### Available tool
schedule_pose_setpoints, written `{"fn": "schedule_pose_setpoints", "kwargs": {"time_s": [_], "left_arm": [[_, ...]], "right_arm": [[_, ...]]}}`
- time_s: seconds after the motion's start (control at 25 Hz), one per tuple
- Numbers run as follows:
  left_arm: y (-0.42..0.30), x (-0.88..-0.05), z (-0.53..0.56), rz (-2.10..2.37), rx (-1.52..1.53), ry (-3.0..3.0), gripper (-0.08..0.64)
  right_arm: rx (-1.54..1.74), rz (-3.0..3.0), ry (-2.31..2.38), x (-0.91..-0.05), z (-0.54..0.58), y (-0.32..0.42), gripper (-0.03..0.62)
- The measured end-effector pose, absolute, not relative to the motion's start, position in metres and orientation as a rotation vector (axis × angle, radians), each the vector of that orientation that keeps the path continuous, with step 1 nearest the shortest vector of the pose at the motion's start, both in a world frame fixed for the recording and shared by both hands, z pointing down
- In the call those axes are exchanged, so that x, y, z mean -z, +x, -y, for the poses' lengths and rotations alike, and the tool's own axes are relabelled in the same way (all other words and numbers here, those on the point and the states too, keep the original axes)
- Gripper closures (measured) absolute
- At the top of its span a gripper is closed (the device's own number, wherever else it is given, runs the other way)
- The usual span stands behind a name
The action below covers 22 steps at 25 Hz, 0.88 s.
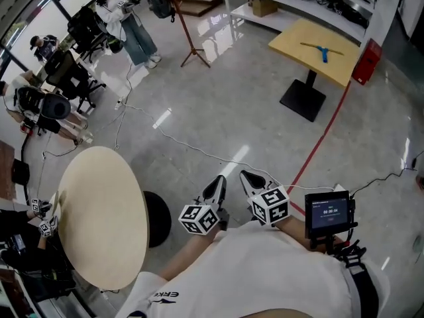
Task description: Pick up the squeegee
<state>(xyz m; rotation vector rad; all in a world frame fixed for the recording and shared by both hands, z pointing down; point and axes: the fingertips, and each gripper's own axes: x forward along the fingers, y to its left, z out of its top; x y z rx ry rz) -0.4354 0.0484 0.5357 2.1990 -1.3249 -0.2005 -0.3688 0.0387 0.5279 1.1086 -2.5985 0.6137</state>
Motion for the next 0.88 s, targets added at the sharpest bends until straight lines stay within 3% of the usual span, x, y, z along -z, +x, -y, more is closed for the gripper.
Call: {"fn": "schedule_pose_setpoints", "kwargs": {"time_s": [0.28, 0.88], "left_arm": [[-0.359, -0.546, 0.057, 1.197, 0.147, 2.287, 0.555], [-0.238, -0.566, 0.143, 0.821, 0.018, 2.412, 0.555]], "right_arm": [[-0.634, 2.562, 1.269, -0.542, 0.055, -0.293, 0.588], [-0.727, 2.314, 1.747, -0.56, 0.117, -0.166, 0.588]]}}
